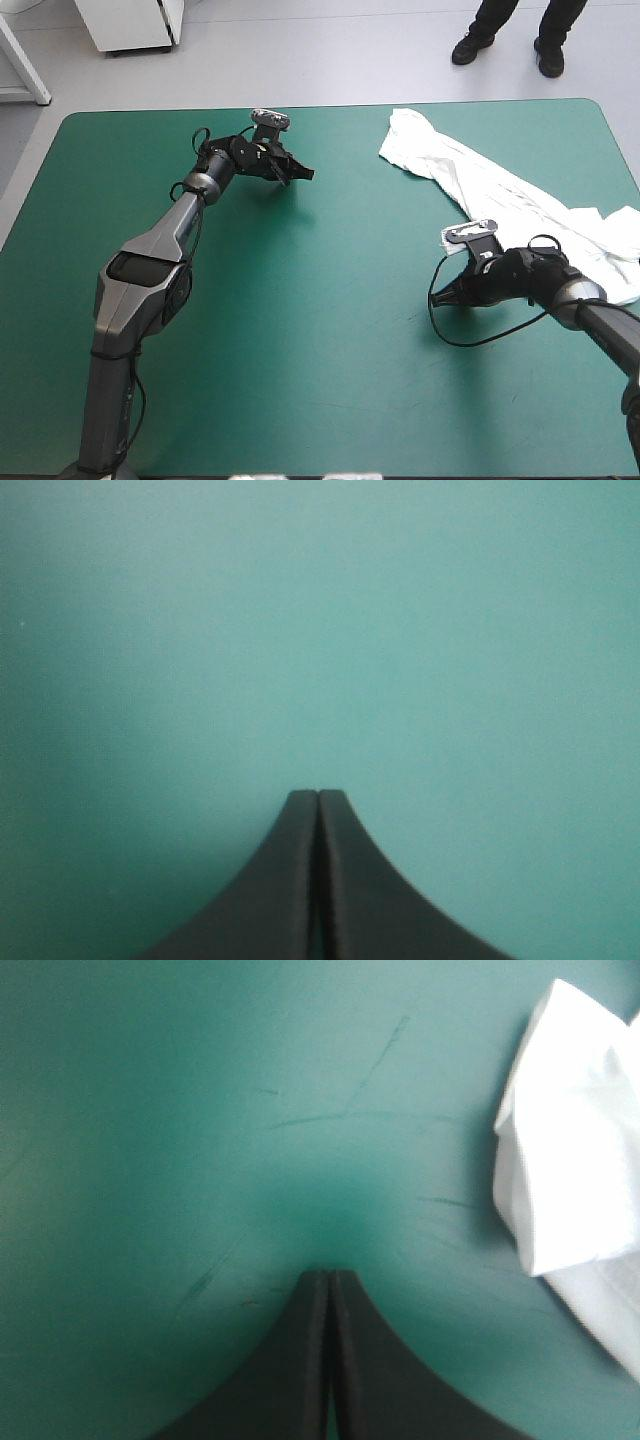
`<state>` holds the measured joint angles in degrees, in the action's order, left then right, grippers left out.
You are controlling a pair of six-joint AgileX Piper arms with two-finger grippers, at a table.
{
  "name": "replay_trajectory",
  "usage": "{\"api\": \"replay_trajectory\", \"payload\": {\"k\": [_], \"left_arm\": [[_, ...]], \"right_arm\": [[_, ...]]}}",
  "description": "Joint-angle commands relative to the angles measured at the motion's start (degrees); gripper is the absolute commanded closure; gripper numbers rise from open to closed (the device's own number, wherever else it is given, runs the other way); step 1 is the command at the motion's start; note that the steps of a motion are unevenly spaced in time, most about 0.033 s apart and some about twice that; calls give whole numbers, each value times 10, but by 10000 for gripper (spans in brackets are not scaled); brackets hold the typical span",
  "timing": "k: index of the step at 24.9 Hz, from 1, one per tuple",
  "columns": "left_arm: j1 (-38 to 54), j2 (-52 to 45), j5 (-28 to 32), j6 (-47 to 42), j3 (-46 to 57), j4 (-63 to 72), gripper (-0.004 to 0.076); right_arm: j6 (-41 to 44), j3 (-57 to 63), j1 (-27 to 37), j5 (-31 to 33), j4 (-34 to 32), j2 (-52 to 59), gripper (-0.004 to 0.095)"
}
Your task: Fold the cloth
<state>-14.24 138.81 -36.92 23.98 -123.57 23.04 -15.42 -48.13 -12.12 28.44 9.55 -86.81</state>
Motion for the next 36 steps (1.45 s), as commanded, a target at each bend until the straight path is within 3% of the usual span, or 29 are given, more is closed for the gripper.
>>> {"api": "replay_trajectory", "payload": {"k": [1,20,24,28,30,36], "left_arm": [[-2,-38,23,-5,-16,16,734],[10,-42,18,-6,-16,28,734],[33,-100,-69,20,-21,36,705],[49,-225,-102,47,-21,43,535],[53,-315,-142,47,-18,38,430],[53,-483,-195,42,-13,35,416]], "right_arm": [[-4,-7,-1,-12,1,9,925],[-4,-13,-1,-15,-1,11,925],[1,-73,-1,55,-19,26,925],[4,-146,-1,155,-28,64,898],[39,-186,-1,233,-58,92,814],[95,-251,-1,317,-113,159,529]]}}
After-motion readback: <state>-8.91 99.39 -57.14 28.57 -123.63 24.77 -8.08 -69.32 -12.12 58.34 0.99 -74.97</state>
